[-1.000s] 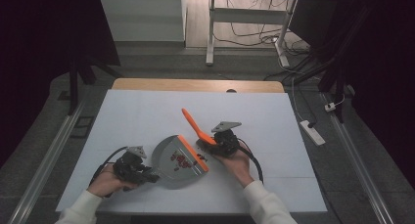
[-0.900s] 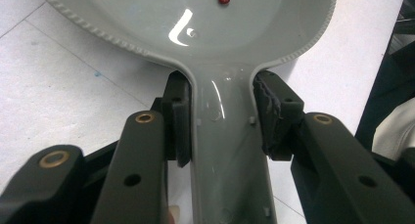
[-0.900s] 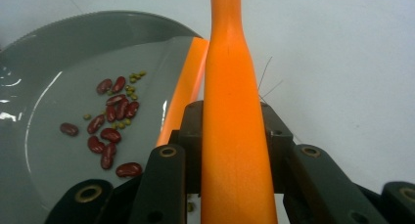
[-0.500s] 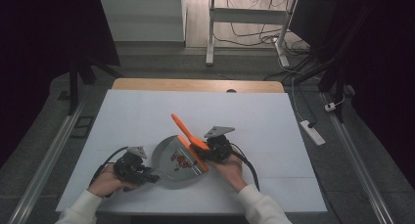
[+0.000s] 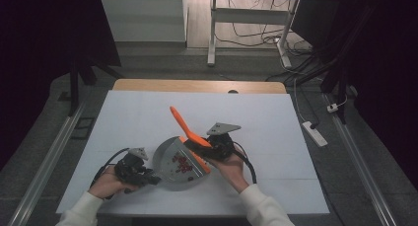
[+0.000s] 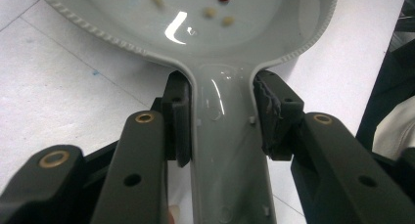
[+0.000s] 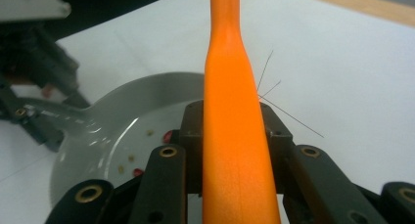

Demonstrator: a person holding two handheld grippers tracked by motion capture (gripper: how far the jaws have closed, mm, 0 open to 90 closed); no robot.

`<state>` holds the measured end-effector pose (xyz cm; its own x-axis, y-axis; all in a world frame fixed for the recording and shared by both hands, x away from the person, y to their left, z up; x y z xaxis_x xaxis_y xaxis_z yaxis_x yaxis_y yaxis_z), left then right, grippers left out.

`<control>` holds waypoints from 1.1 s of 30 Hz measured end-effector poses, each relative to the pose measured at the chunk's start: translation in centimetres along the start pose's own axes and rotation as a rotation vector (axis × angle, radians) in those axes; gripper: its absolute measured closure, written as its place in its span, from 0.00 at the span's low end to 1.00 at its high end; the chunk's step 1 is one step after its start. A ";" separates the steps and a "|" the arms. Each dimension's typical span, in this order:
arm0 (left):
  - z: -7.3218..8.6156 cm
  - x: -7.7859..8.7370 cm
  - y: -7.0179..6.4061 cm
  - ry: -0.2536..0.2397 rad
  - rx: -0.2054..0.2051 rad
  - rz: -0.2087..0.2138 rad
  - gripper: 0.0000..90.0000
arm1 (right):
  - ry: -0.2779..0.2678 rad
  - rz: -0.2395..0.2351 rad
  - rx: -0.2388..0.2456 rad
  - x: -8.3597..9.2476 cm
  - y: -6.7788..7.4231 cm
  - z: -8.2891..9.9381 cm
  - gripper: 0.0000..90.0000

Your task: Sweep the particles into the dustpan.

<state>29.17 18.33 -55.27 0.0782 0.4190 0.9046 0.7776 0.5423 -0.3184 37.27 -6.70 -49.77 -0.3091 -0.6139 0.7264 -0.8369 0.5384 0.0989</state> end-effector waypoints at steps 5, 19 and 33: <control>0.0 0.0 0.0 0.002 0.001 -0.003 0.68 | 0.004 0.052 -0.033 0.8 -1.8 0.5 0.77; 0.0 -0.1 0.0 0.005 0.000 -0.003 0.68 | 0.082 0.145 -0.092 1.4 -4.2 3.4 0.77; -0.1 -0.1 0.0 0.006 0.000 -0.003 0.68 | 0.123 0.072 -0.121 1.4 -2.4 5.6 0.77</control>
Point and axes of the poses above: each handheld gripper's, and its own axes: x roughly backward along the jaws, z roughly out of its underside, y roughly to its left, the point moved 4 cm from there along -x, roughly forward along the jaws, and after that the axes turned 15 degrees about y, right-handed, at the moved point
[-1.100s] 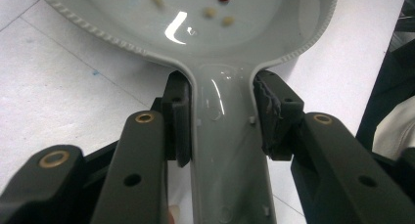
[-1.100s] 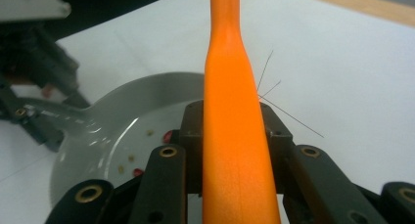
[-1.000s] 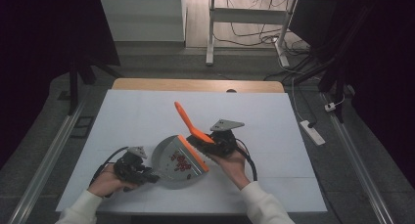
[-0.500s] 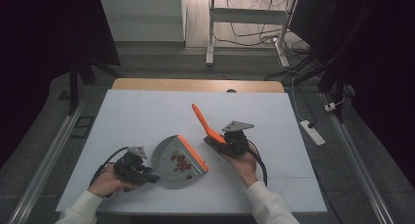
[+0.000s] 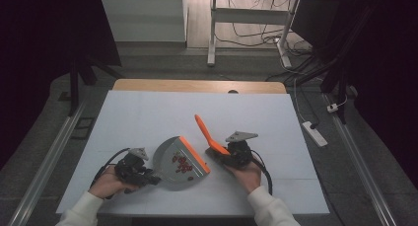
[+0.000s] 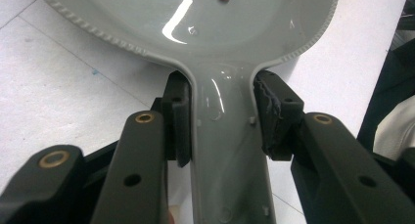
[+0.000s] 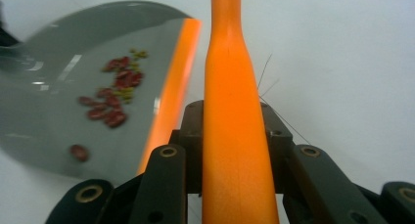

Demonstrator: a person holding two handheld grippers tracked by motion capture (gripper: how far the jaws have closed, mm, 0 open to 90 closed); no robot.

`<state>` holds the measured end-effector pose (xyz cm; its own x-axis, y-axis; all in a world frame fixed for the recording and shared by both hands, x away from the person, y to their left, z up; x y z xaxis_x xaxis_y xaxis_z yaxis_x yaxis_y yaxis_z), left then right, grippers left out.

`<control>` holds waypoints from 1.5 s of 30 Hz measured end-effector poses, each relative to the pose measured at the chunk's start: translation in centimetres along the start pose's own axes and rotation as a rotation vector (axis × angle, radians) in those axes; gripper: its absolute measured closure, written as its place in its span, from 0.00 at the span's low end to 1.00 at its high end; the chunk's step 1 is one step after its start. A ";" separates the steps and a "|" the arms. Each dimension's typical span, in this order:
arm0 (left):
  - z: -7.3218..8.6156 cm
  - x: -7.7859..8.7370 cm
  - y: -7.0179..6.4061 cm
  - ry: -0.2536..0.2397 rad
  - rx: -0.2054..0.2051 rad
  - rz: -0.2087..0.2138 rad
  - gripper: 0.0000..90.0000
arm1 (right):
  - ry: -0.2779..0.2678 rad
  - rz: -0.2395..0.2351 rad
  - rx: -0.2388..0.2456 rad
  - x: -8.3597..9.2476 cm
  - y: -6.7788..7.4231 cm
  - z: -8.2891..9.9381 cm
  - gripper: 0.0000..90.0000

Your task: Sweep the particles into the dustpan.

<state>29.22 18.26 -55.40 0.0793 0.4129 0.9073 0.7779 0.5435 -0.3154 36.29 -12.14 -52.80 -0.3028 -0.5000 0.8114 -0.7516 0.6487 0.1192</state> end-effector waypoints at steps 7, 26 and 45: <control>-0.1 0.0 0.0 -0.001 0.000 -0.002 0.68 | 0.012 -0.015 0.049 -0.4 2.5 0.2 0.77; -0.1 0.0 0.0 -0.011 -0.001 -0.017 0.68 | -0.102 -0.012 0.056 1.3 2.3 -0.8 0.77; 0.0 1.2 0.7 -0.122 0.059 -0.073 0.68 | -0.152 0.027 0.014 4.2 -1.7 -0.8 0.77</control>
Point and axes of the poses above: each handheld gripper's, and its own axes: x roughly backward along the jaws, z roughly out of its underside, y roughly to its left, the point moved 4 cm from there along -x, roughly forward along the jaws, and after that the axes turned 15 degrees about y, right-handed, at the moved point
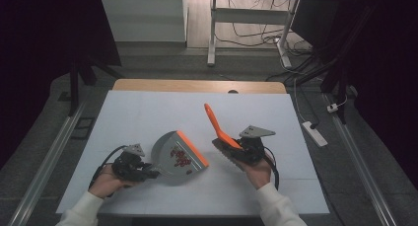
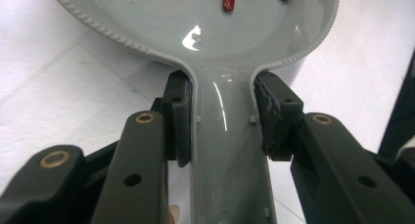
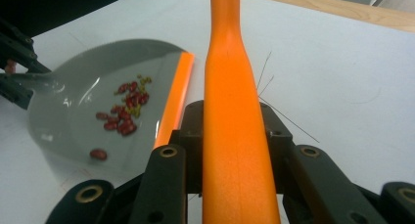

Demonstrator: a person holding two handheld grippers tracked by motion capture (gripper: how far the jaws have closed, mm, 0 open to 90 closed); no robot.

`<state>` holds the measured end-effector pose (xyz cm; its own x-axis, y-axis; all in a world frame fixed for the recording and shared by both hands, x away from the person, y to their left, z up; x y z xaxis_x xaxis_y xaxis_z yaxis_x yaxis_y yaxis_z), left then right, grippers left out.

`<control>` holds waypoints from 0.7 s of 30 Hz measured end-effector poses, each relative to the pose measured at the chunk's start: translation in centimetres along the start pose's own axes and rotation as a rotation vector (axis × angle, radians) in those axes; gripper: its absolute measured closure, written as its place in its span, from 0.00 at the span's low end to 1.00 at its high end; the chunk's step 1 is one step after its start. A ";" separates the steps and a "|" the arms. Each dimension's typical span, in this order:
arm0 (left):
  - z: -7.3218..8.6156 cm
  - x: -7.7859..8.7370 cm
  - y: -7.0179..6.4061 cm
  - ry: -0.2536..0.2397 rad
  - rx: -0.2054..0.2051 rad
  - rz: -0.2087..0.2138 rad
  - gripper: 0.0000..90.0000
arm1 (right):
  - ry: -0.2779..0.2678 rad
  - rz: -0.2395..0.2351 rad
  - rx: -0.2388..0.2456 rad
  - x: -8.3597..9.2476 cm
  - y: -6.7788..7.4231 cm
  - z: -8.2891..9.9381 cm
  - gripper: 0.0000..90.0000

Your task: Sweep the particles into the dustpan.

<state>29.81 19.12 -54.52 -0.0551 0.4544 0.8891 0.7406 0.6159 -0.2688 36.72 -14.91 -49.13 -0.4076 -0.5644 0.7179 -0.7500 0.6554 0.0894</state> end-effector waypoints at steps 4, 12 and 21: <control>0.0 0.5 0.2 -0.043 0.031 -0.014 0.68 | 0.000 0.007 -0.003 0.3 -0.4 0.1 0.77; 0.0 1.1 0.5 -0.103 0.084 -0.031 0.68 | 0.014 0.007 -0.017 0.5 -1.1 0.2 0.77; 0.2 1.3 0.5 -0.134 0.134 -0.044 0.68 | 0.031 0.019 0.002 1.0 -1.6 0.5 0.77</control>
Point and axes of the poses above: each handheld gripper's, and its own axes: x roughly backward along the jaws, z roughly out of its underside, y roughly to its left, the point moved 4 cm from there along -x, roughly forward along the jaws, and after that the axes turned 15 degrees about y, right-handed, at the moved point
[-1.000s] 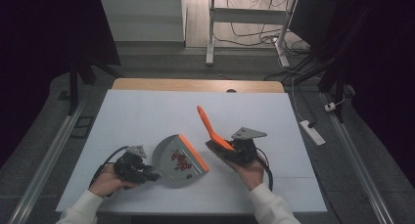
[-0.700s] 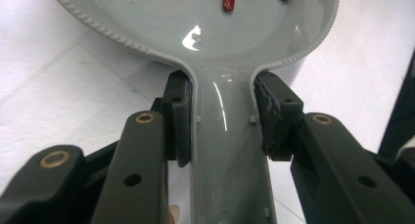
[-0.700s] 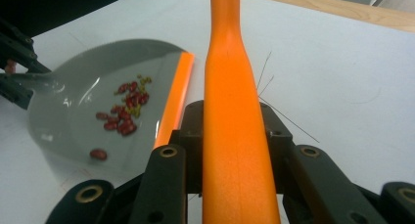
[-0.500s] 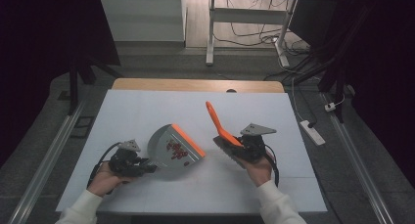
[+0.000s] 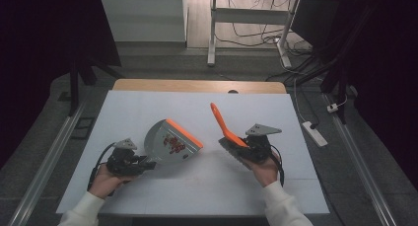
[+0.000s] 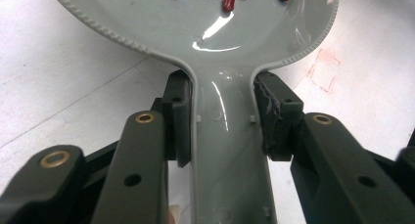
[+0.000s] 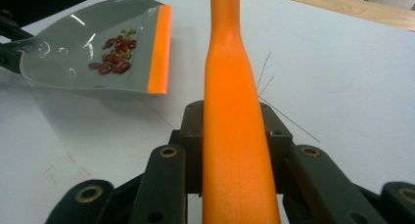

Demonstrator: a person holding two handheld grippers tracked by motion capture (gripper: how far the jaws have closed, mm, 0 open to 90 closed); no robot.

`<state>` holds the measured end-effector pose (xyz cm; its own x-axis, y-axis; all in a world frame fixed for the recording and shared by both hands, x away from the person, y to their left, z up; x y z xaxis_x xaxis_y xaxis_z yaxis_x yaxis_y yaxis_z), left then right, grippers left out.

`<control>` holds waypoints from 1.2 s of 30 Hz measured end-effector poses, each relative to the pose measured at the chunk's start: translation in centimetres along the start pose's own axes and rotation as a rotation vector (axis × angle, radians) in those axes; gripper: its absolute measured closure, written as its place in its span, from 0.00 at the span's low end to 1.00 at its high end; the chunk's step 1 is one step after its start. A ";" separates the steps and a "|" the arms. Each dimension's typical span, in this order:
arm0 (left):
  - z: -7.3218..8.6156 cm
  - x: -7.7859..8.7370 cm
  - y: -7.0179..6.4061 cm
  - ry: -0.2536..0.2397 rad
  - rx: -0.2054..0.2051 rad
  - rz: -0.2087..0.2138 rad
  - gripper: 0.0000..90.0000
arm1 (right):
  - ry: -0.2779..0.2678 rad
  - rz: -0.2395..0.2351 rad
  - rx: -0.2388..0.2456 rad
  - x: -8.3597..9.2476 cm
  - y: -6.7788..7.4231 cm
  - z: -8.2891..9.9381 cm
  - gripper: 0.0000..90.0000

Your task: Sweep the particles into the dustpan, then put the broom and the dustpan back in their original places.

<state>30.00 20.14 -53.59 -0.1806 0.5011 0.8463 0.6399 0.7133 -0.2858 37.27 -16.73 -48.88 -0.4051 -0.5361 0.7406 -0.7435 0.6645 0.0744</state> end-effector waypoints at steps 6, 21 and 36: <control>0.2 0.5 -0.2 -0.031 0.046 0.008 0.68 | 0.002 0.005 0.007 0.7 -0.4 0.2 0.77; 0.5 0.3 -1.1 -0.062 0.125 -0.027 0.68 | 0.012 -0.008 0.004 2.5 -1.5 2.1 0.77; 1.3 0.6 -1.3 -0.104 0.199 -0.047 0.68 | 0.026 -0.025 -0.027 3.3 -2.2 3.9 0.77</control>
<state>28.10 20.12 -53.26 -0.2896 0.5058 0.8126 0.4710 0.8144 -0.3391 35.47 -22.02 -49.19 -0.3725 -0.5390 0.7555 -0.7382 0.6654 0.1107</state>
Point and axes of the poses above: each handheld gripper's, and its own axes: x roughly backward along the jaws, z roughly out of its underside, y roughly to its left, the point moved 4 cm from there along -x, roughly forward along the jaws, and after that the axes turned 15 degrees about y, right-handed, at the moved point
